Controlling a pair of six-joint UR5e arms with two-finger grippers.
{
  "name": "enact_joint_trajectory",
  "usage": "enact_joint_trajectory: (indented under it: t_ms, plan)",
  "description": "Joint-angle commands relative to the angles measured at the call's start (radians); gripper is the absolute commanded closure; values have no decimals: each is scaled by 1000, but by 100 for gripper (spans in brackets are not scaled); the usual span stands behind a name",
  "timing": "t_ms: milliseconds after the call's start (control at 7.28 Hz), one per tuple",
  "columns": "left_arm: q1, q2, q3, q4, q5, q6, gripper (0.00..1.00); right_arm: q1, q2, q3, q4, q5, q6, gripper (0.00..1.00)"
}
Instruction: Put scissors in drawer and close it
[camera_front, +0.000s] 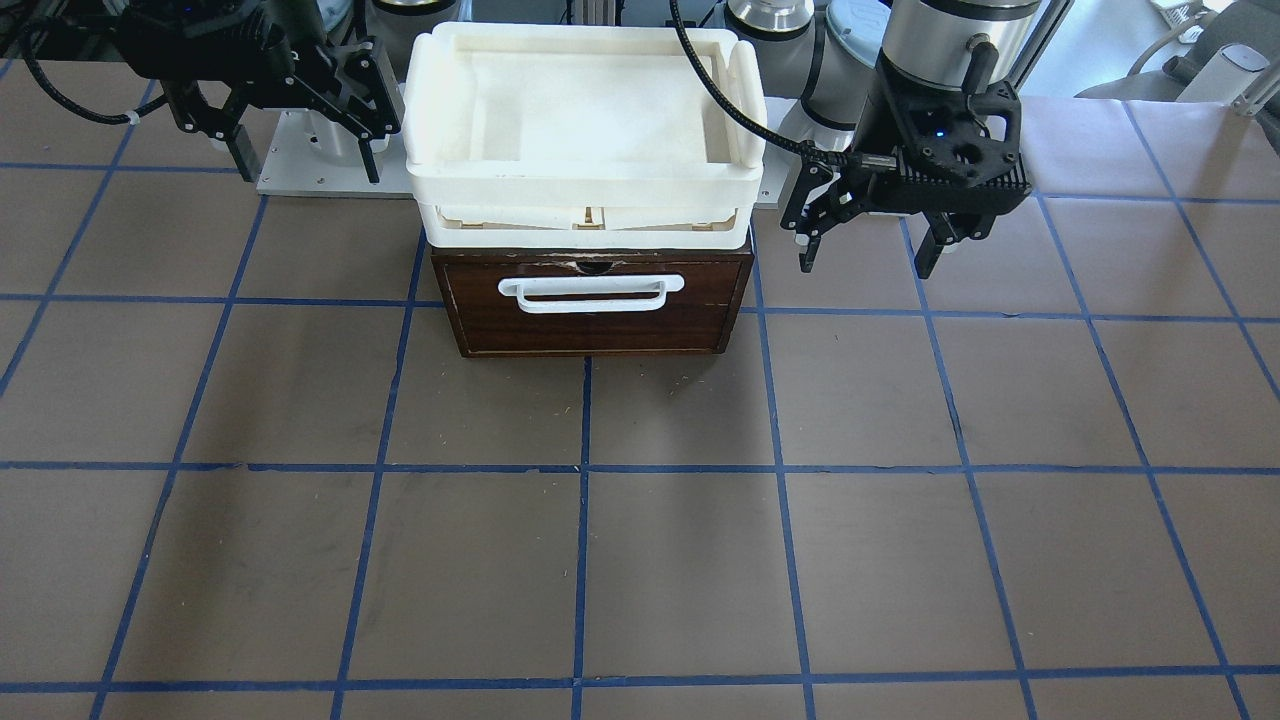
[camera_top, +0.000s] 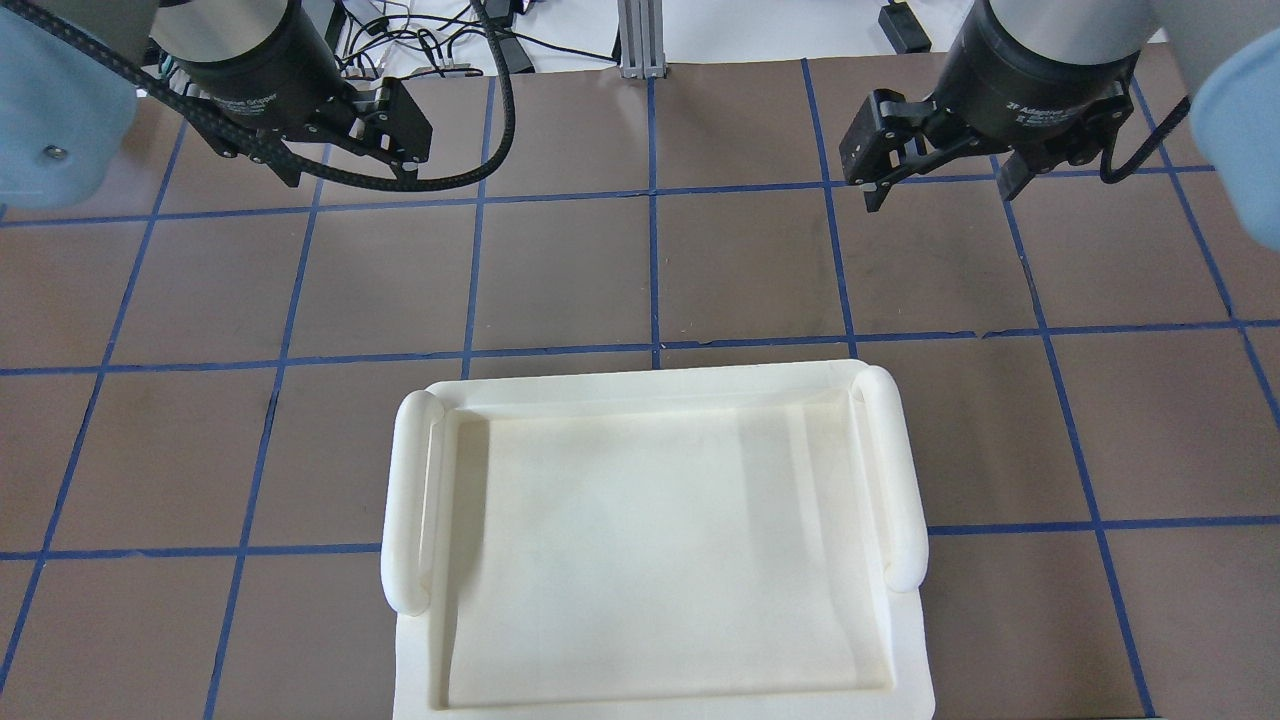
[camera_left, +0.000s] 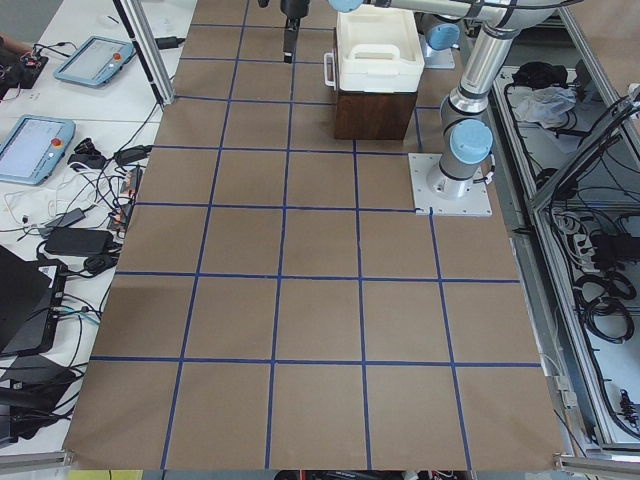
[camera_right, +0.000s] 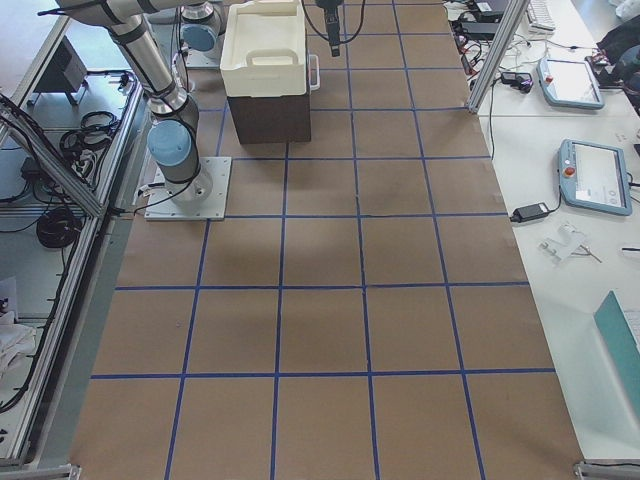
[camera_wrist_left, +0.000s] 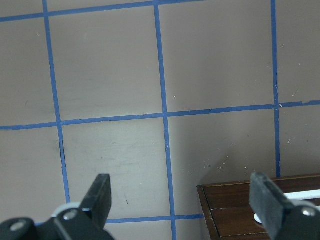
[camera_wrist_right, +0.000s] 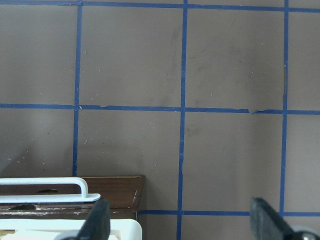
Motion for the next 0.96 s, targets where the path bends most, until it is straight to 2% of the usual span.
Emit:
enact_joint_trajectory:
  t_ms: [0, 824]
  plan:
    - [4, 2, -1, -4, -9, 9, 0, 0, 2, 0, -4, 3, 0, 0]
    - [3, 16, -10, -65, -12, 11, 0, 0, 2, 0, -4, 1, 0, 0]
